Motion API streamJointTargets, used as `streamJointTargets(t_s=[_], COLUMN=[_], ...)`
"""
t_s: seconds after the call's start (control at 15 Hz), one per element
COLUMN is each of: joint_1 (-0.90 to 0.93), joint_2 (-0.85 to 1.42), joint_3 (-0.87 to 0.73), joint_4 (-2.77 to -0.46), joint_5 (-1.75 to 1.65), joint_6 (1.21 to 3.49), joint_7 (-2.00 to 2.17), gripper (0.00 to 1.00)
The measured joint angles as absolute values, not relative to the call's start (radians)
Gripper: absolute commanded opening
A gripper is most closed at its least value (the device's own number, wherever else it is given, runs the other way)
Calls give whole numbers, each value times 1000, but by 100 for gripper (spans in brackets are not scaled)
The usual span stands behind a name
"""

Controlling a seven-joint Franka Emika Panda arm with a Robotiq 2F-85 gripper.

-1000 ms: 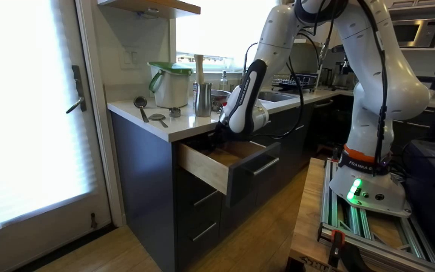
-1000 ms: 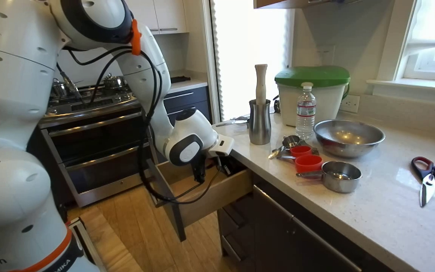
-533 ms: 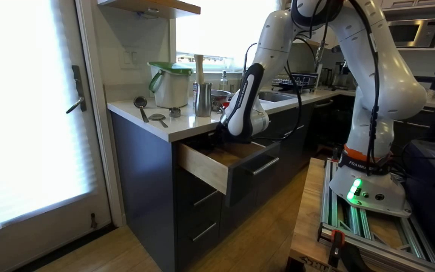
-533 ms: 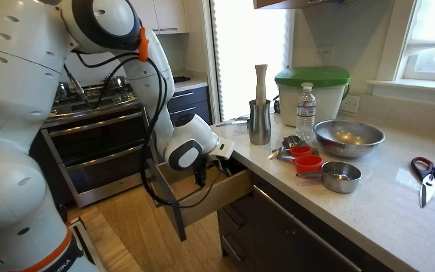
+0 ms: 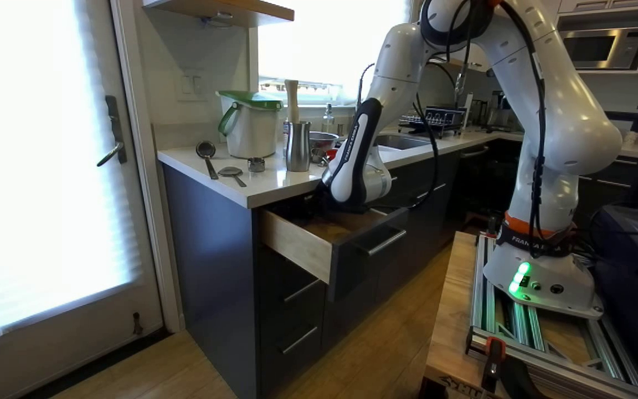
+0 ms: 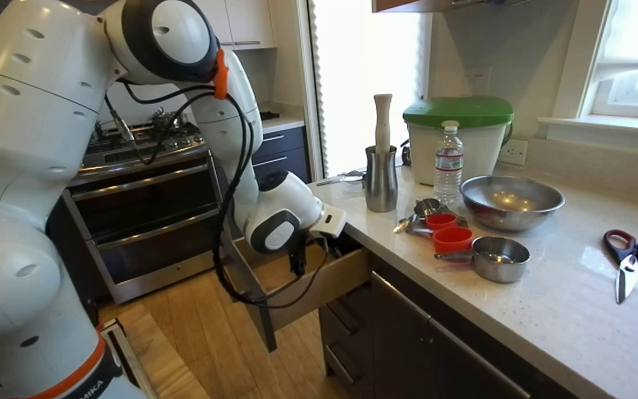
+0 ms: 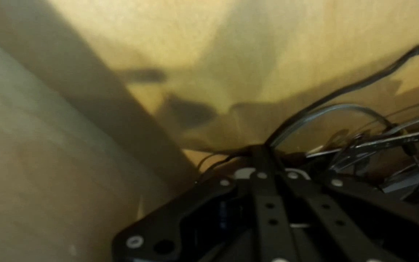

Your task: Remove the object from the drawer

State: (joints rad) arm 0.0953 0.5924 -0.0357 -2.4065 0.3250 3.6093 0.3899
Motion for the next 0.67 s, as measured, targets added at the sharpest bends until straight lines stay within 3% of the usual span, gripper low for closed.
streamJointTargets(t_s=[0.67], joint_1=[17], joint_2=[487], joint_3=[23], joint_4=[-2460], joint_5=[293], joint_6=[3442], joint_7=[336], gripper=[0])
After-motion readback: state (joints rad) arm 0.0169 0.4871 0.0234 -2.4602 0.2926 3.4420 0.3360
